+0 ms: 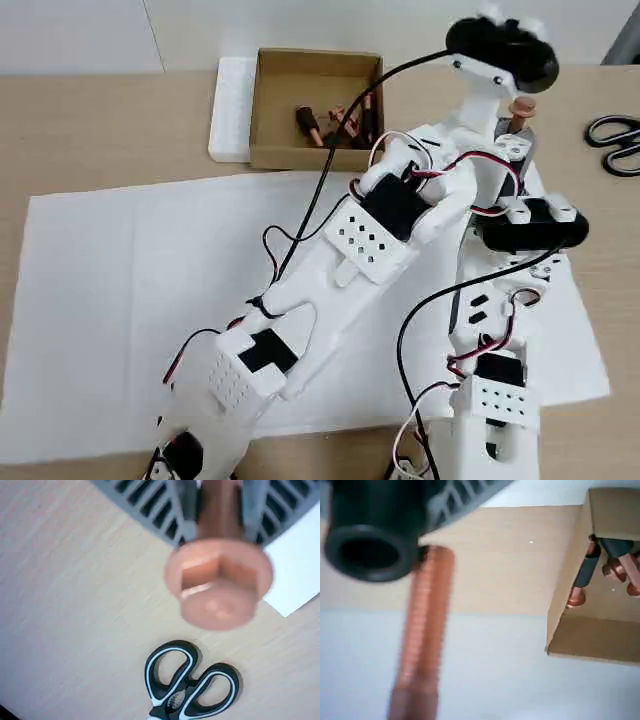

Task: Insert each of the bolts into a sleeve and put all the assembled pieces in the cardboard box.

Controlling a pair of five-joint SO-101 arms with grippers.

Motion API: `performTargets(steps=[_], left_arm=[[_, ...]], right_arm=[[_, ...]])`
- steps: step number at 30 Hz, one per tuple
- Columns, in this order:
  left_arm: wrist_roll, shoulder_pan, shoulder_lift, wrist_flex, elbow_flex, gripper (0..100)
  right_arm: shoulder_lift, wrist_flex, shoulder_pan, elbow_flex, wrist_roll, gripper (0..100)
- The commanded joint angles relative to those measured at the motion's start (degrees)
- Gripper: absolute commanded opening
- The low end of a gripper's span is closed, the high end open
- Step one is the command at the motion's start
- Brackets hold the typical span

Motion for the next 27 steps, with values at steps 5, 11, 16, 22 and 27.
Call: performTargets(steps=[5,11,16,22,27], left_arm=[[0.0,2.46,-1.58,1.05,-8.57,1],[0.0,2.46,-1.14,4.22,-12.35,1],[0.09,3.43,0.26,4.04,-12.44,1],[0.09,3.34,2.37,5.45,-12.62,1],[-0.18,2.9,2.37,5.36,-12.62,1]], right_arm=[[0.13,-0.92,-0.13,-2.11,-0.26,0.2],[0.13,-1.27,-0.13,-1.14,-0.26,0.2],[0.13,-1.27,-1.45,-1.23,-0.26,0.2],[-0.31,-1.36,-3.74,-1.32,0.0,0.2],[-0.4,-1.36,-3.56,-1.32,0.09,0.2]])
